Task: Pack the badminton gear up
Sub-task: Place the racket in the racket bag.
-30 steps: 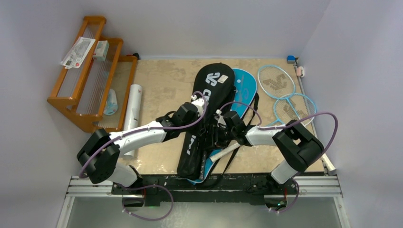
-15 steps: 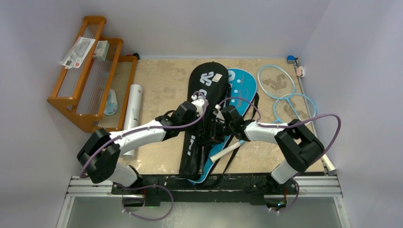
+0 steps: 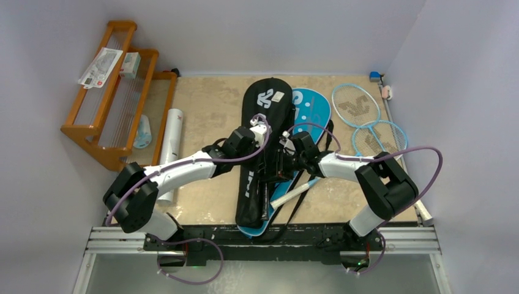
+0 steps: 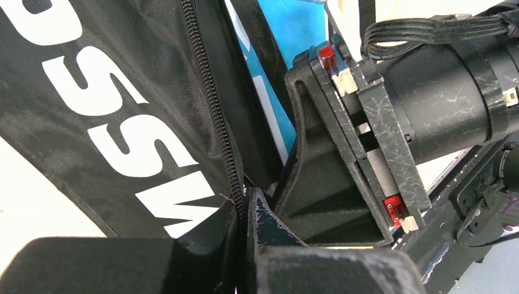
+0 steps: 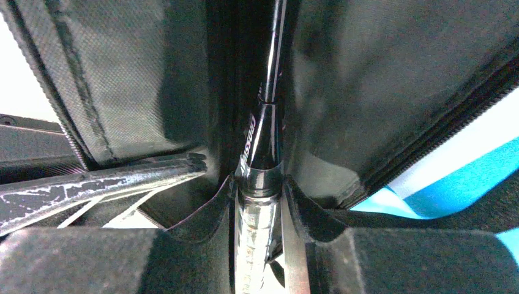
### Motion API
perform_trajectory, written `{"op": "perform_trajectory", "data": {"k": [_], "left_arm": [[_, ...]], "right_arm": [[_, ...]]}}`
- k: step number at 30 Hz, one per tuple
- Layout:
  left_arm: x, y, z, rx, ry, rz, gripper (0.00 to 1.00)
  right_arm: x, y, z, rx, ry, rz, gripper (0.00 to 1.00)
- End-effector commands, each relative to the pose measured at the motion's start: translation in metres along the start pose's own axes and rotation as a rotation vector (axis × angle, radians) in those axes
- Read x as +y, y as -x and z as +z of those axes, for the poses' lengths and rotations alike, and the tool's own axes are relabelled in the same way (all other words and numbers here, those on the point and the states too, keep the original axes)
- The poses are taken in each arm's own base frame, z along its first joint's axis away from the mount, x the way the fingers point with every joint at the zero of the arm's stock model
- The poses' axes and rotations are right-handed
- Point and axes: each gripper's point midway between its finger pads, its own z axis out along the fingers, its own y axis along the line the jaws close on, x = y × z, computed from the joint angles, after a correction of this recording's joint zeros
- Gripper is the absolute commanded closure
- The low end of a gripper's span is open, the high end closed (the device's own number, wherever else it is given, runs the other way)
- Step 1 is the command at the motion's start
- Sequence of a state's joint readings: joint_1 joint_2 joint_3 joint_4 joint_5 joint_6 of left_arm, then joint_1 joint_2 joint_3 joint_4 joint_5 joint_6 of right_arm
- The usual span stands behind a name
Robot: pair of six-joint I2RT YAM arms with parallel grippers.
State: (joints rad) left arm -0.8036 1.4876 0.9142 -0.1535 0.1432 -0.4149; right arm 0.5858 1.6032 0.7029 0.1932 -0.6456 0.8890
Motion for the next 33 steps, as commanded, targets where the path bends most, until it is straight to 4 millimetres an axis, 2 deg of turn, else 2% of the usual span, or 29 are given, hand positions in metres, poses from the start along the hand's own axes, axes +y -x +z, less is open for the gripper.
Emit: {"op": "perform_trajectory", "data": {"k": [1, 6, 11, 16, 18, 20, 21, 24, 27, 29, 33], "left_arm": [[-0.032, -0.005, -0.010, 0.055, -0.146, 0.023, 1.00], [-0.077, -0.002, -0.023, 0.077, -0.397, 0.007, 1.00], [-0.119, 0.005, -0.047, 0.072, -0.654, -0.009, 1.00], [-0.141, 0.011, -0.063, 0.064, -0.818, -0.047, 1.00], [-0.136, 0.009, -0.055, 0.074, -0.774, -0.066, 1.00], [-0.120, 0.005, -0.040, 0.083, -0.659, -0.063, 1.00], [-0.110, 0.005, -0.033, 0.085, -0.591, -0.058, 0.96], [-0.068, -0.008, -0.015, 0.133, -0.325, -0.028, 0.76], [-0.046, -0.010, -0.021, 0.115, -0.163, 0.017, 0.62], [-0.043, -0.010, -0.030, 0.092, -0.090, 0.058, 0.55], [-0.040, -0.013, -0.049, 0.069, 0.011, 0.107, 0.51]], "right_arm": [[0.028, 0.056, -0.016, -0.199, 0.045, -0.104, 1.00], [0.028, 0.065, -0.011, -0.221, 0.047, -0.100, 1.00], [0.026, 0.072, -0.008, -0.246, 0.048, -0.092, 1.00], [0.024, 0.074, -0.008, -0.272, 0.050, -0.078, 1.00], [0.022, 0.073, -0.008, -0.275, 0.052, -0.071, 1.00], [0.024, 0.074, -0.009, -0.285, 0.060, -0.068, 1.00], [0.025, 0.075, -0.011, -0.294, 0.066, -0.071, 1.00], [0.026, 0.078, -0.015, -0.320, 0.061, -0.076, 1.00], [0.027, 0.081, -0.017, -0.330, 0.052, -0.089, 1.00], [0.026, 0.083, -0.016, -0.327, 0.042, -0.091, 1.00], [0.024, 0.086, -0.010, -0.317, 0.037, -0.086, 0.98]]}}
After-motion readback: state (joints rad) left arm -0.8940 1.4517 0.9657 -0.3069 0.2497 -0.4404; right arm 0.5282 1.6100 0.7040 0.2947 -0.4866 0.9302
